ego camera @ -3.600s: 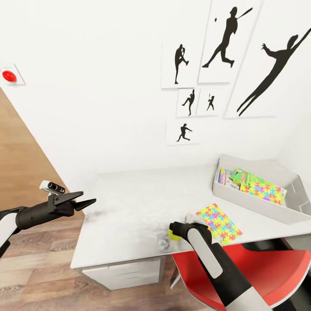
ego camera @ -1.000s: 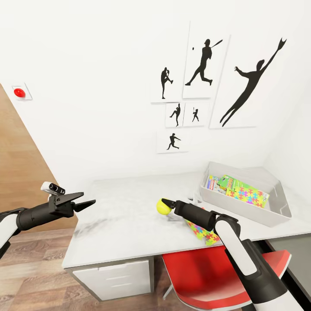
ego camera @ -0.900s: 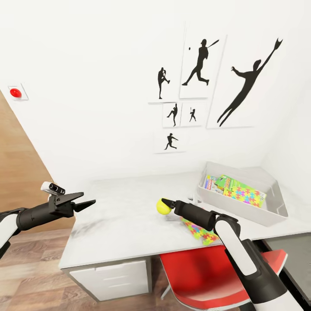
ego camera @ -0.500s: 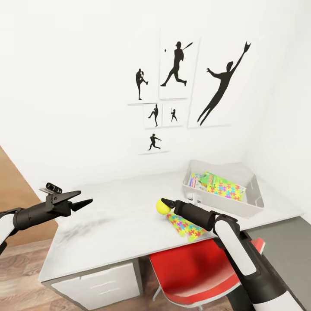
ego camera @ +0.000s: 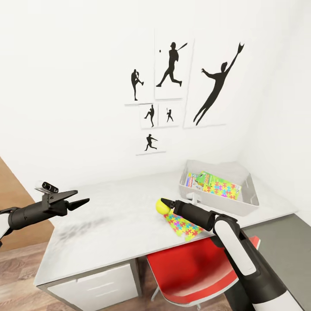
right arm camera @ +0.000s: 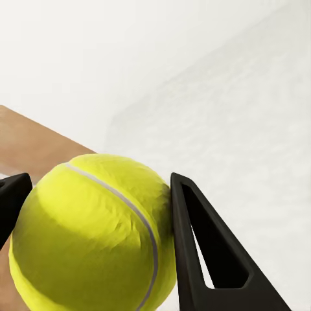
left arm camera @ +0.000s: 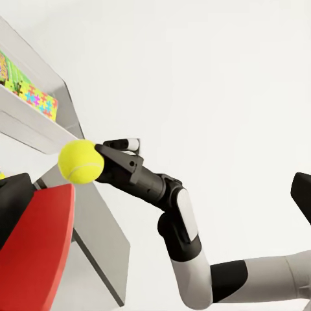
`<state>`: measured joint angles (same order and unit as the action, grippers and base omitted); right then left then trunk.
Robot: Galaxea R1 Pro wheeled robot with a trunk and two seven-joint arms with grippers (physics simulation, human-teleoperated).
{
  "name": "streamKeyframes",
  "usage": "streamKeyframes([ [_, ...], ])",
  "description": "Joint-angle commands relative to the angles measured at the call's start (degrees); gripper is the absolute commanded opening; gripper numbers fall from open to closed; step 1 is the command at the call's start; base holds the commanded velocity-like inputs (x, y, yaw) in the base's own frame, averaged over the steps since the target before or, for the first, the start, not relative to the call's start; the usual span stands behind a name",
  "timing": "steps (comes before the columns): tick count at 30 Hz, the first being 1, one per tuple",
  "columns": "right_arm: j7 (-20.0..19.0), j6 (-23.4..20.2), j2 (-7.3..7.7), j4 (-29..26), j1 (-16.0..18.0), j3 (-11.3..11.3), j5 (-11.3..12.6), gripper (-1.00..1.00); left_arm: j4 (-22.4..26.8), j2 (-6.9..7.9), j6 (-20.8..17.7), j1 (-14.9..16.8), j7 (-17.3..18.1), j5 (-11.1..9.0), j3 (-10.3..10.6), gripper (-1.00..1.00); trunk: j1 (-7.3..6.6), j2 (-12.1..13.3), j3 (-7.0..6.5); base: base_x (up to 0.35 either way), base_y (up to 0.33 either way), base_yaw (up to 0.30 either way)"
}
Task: Put all the toys in the child's room - the three board games (two on the bed and one on the table), the two jigsaw puzzles on the table, and the tennis ball on the table - inside the toy box on the table in the child's room.
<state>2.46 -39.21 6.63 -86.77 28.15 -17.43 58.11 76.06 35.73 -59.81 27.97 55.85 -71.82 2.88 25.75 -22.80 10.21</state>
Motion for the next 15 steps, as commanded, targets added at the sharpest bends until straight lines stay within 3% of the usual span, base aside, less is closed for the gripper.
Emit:
streamKeyframes([
  [1, 0.4, -0.1, -0.01, -0.1, 0.1, -0.1, 0.5, -1.0, 0.0, 0.08, -0.2, 0.1, 0.2, -0.1, 0.1, 1.0, 0.04, -0.1, 0.12, 0.0, 0.0, 0.0],
  [15, 0.3, 0.1, -0.32, -0.1, 0.1, -0.2, 0.5, -1.0, 0.0, 0.11, -0.2, 0.1, 0.3, -0.1, 0.1, 1.0, 0.04, -0.1, -0.91, 0.0, 0.0, 0.0],
])
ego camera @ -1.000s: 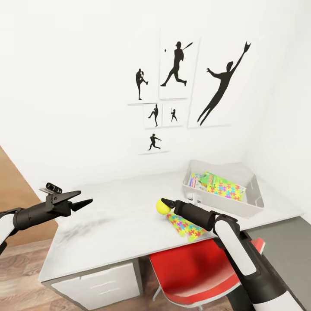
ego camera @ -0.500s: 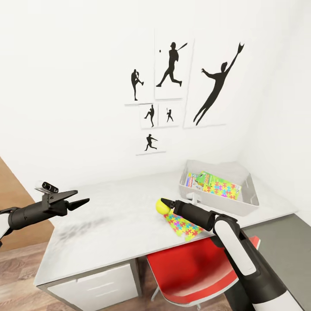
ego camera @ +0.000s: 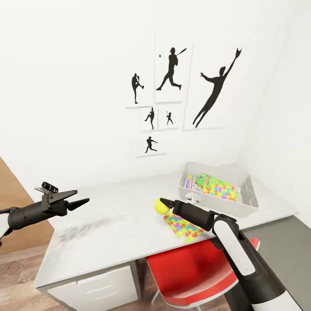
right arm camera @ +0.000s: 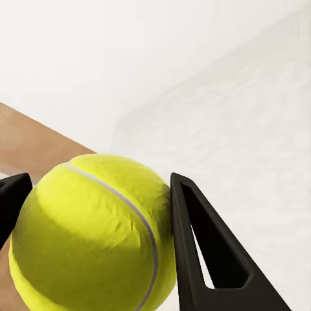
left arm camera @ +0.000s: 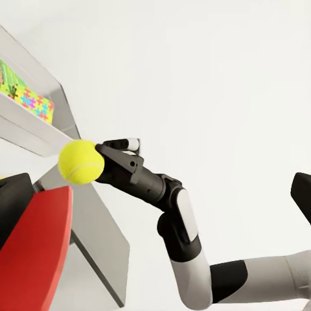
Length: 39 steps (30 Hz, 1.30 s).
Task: Put all the toys in the child's room - the three board games (two on the bed and one on the table), the two jigsaw puzzles on the table, and the tennis ball on the table - inside the toy box on the table in the child's room.
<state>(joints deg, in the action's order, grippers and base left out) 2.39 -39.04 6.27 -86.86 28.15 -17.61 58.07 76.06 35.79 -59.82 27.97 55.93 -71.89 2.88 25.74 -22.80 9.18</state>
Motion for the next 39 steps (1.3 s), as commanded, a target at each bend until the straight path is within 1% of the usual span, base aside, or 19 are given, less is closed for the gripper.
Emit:
streamKeyframes([
  [1, 0.4, -0.1, 0.05, -0.1, 0.0, -0.1, 0.5, -1.0, 0.0, 0.06, -0.2, 0.1, 0.2, -0.1, 0.1, 1.0, 0.04, -0.1, 0.03, 0.0, 0.0, 0.0],
  [12, 0.4, -0.1, 0.14, -0.1, 0.1, -0.1, 0.5, -1.0, 0.0, 0.07, -0.2, 0.1, 0.4, -0.1, 0.1, 1.0, 0.04, -0.1, -0.98, 0.0, 0.0, 0.0],
  [16, 0.4, -0.1, 0.39, -0.1, 0.1, 0.0, 0.5, -1.0, 0.0, 0.06, -0.2, 0.1, 0.4, 0.0, 0.1, 1.0, 0.04, -0.1, -1.34, 0.0, 0.0, 0.0],
  [18, -0.2, -0.1, 0.4, -0.1, 0.1, 0.0, 0.5, -1.0, 0.0, 0.07, -0.2, 0.1, 0.3, 0.0, 0.1, 1.0, 0.04, -0.1, -1.52, 0.0, 0.0, 0.0],
  [21, -2.3, 0.0, 0.54, -0.1, 0.1, 0.0, 0.4, -1.0, -0.1, 0.07, -0.2, 0.1, 0.3, 0.0, 0.1, 1.0, 0.04, -0.1, -1.8, 0.0, 0.0, 0.0],
  [24, -3.1, 0.0, 0.64, 0.0, 0.0, 0.1, 0.4, -1.0, -0.1, 0.07, -0.2, 0.1, 0.4, 0.0, 0.1, 1.0, 0.04, -0.1, -2.07, 0.0, 0.0, 0.0],
  [34, -3.4, 0.0, 0.76, 0.0, 0.0, 0.1, 0.4, -1.0, -0.1, 0.07, -0.2, 0.1, 0.2, 0.0, 0.1, 1.0, 0.04, -0.1, -2.98, 0.0, 0.0, 0.0],
  [39, -3.4, 0.0, 0.82, 0.0, 0.0, 0.3, 0.4, -1.0, -0.1, 0.07, -0.2, 0.1, 0.2, 0.0, 0.1, 1.0, 0.04, -0.1, -3.1, 0.0, -0.106, 0.0],
])
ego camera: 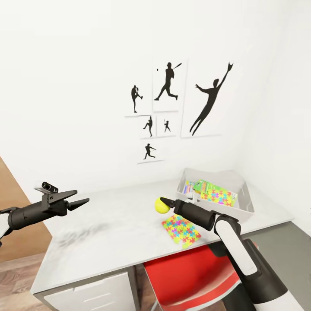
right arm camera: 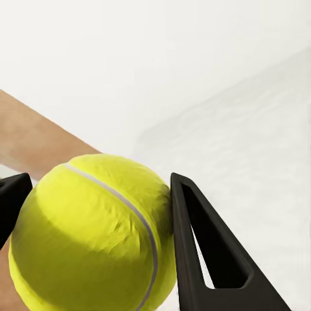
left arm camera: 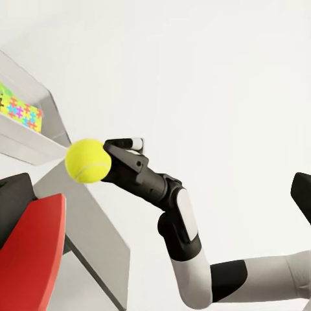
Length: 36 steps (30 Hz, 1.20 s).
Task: Put all the toys in the child's room - the three board games (two on the bed and one on the table), the two jigsaw puzzles on the table, and the tennis ball on the table - inside the toy box on the table in the child's room.
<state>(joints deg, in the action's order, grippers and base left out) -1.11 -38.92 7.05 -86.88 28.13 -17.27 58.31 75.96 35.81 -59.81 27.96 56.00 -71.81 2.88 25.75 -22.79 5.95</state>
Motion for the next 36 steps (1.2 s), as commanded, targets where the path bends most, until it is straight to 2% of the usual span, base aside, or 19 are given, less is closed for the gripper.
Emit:
streamKeyframes([
  [1, 0.0, -0.1, 0.0, 0.0, 0.1, 0.0, 0.1, -1.0, 0.0, 0.05, -0.2, 0.1, 0.2, -0.1, 0.1, 1.0, 0.04, -0.1, 0.12, 0.0, -0.193, 0.0],
  [16, 0.1, -0.1, -0.02, -0.1, 0.0, 0.1, 0.1, -1.0, 0.0, 0.05, -0.2, 0.1, 0.2, 0.0, 0.1, 1.0, 0.04, -0.1, 0.12, 0.0, -0.016, -0.004],
  [29, 0.0, -0.2, 0.01, 0.0, 0.1, 0.2, 0.1, -1.0, 0.0, 0.05, -0.2, 0.1, 0.2, -0.1, 0.1, 1.0, 0.04, -0.1, 0.12, 0.0, -0.031, -0.249],
  [36, 0.0, -0.2, 0.05, 0.0, 0.0, 0.2, 0.1, -1.0, 0.0, 0.05, -0.2, 0.1, 0.2, 0.0, 0.1, 1.0, 0.04, -0.1, 0.12, 0.0, -0.079, -0.056],
])
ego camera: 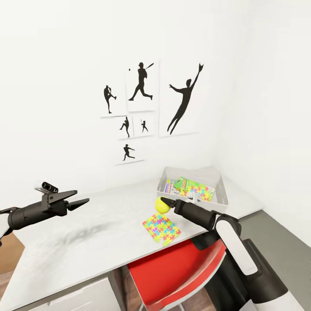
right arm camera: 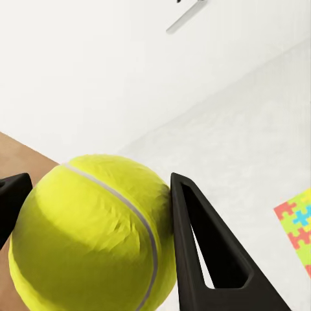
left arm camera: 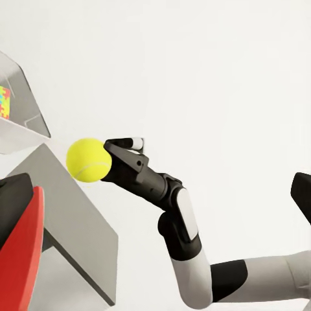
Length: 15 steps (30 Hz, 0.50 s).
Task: Put all the toys in the child's room - the three board games (two on the bed and one on the table), the two jigsaw puzzles on the table, and the tennis ball on the table - inside the toy box on the table in the child's room.
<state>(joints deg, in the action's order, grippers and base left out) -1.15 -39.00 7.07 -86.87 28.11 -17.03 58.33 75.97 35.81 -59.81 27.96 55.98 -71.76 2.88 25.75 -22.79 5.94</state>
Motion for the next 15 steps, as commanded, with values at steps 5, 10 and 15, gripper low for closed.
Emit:
streamKeyframes([
  [5, 0.0, -0.1, 0.05, -0.1, 0.1, 0.0, 0.1, -1.0, 0.0, 0.05, -0.2, 0.1, 0.2, -0.1, 0.1, 1.0, 0.04, -0.1, 0.13, 0.0, -0.004, -0.003],
  [10, 0.1, -0.1, 0.0, -0.1, 0.0, 0.0, 0.1, -1.0, 0.0, 0.05, -0.2, 0.1, 0.2, -0.1, 0.1, 1.0, 0.04, -0.1, 0.13, 0.0, 0.0, 0.0],
  [15, 0.1, 0.0, -0.04, -0.1, 0.1, -0.1, 0.0, -1.0, 0.0, 0.05, -0.2, 0.0, 0.2, -0.1, 0.1, 1.0, 0.04, -0.1, 0.13, 0.0, -0.088, 0.0],
])
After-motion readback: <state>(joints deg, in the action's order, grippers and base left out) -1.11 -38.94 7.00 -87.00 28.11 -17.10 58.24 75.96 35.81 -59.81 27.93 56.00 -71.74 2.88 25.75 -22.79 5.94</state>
